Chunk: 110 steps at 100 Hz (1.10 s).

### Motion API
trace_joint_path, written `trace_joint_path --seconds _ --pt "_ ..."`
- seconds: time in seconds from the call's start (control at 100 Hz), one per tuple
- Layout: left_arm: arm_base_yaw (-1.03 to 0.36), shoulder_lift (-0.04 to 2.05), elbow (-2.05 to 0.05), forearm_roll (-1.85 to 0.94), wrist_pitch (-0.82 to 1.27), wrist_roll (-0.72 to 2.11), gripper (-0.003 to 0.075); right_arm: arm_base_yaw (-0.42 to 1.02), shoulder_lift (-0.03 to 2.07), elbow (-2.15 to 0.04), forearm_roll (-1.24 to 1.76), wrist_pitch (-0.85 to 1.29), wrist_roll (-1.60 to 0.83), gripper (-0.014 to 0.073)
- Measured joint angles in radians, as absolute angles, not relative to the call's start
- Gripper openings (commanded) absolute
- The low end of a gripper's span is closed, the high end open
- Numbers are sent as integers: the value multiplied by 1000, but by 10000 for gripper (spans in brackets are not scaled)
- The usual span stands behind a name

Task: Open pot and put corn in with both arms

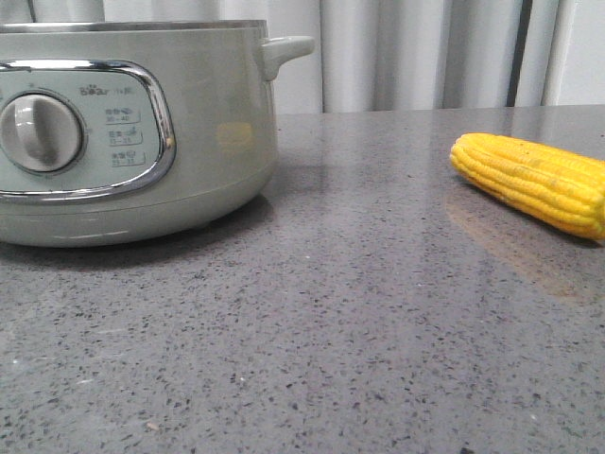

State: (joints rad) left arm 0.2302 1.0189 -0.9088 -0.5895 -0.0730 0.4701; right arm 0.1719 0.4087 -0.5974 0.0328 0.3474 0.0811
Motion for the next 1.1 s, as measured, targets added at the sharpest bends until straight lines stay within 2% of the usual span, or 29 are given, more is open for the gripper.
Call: trace_joint_path --seconds 0.2,0.52,0.81,0.88,1.0,1.1 --pt "363 1019 -770 -645 -25 472 63 172 409 -597 33 356 81 513" --pt "369 1019 -555 -646 28 472 65 172 409 -597 33 399 81 513" --pt "369 1017 -451 -643 -48 474 69 172 409 -597 33 399 81 513" --pt "369 1017 -444 -643 -58 474 116 172 409 -597 33 399 81 513" --pt "369 1017 -440 -643 -59 474 301 172 409 -597 33 399 81 513" --pt "365 1017 -436 -643 -60 474 395 172 409 -597 33 401 81 513"
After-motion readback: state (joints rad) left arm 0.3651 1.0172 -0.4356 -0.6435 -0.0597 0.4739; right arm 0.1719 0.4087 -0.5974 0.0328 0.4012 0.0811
